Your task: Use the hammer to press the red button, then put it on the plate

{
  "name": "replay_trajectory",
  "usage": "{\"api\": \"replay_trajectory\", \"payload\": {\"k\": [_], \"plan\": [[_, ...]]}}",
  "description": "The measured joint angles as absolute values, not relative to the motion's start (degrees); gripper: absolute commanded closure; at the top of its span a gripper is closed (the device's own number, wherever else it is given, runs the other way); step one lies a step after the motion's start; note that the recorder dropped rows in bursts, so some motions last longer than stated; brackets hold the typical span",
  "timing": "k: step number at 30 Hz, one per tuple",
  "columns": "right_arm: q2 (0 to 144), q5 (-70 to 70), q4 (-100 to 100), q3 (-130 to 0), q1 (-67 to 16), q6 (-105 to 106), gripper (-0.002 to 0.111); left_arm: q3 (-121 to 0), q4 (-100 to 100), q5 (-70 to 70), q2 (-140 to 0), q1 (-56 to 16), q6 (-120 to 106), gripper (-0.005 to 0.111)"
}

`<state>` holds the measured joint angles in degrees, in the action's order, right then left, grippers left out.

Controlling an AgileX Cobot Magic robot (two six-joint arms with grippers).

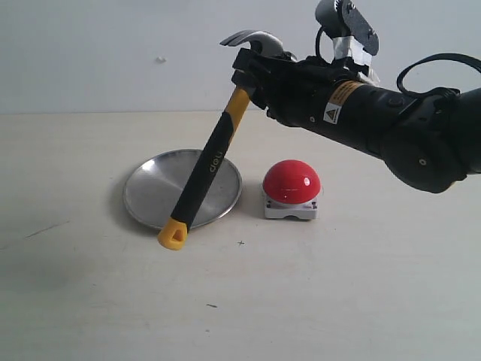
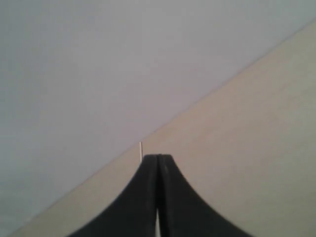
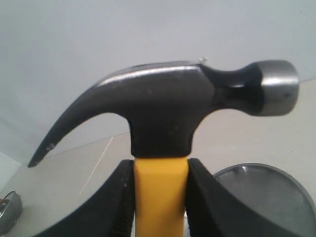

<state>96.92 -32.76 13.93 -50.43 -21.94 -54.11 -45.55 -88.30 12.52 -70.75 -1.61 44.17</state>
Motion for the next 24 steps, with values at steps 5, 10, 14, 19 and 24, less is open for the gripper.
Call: {"api": "replay_trajectory", "payload": {"k": [5,10,14,19,24], "plan": [[96.92,-32.66,13.69,-50.70,-21.94,-54.11,0.108,-49.06,-47.05,26.41,-75.15,-3.53,5.62,0.107],[96.92,-32.77,12.62,-51.50,-21.94,-54.68,0.108,-55.53,-7.51,42.98,-80.31,-3.65,-25.19,0.107],[98.07,-34.00,12.40,-51.50,-21.94,-56.81,0.108,-56.92,16.11,46.46,-80.59,-3.65,-39.20,0.107],[102.58,-38.62,12.00,-51.54,-21.94,-61.25,0.108,-56.92,37.60,49.00,-80.59,-3.78,-54.84,0.106],[105.51,-41.46,9.95,-51.54,-21.94,-62.80,0.108,-57.00,46.49,49.39,-80.59,-3.89,-64.19,0.076]]}}
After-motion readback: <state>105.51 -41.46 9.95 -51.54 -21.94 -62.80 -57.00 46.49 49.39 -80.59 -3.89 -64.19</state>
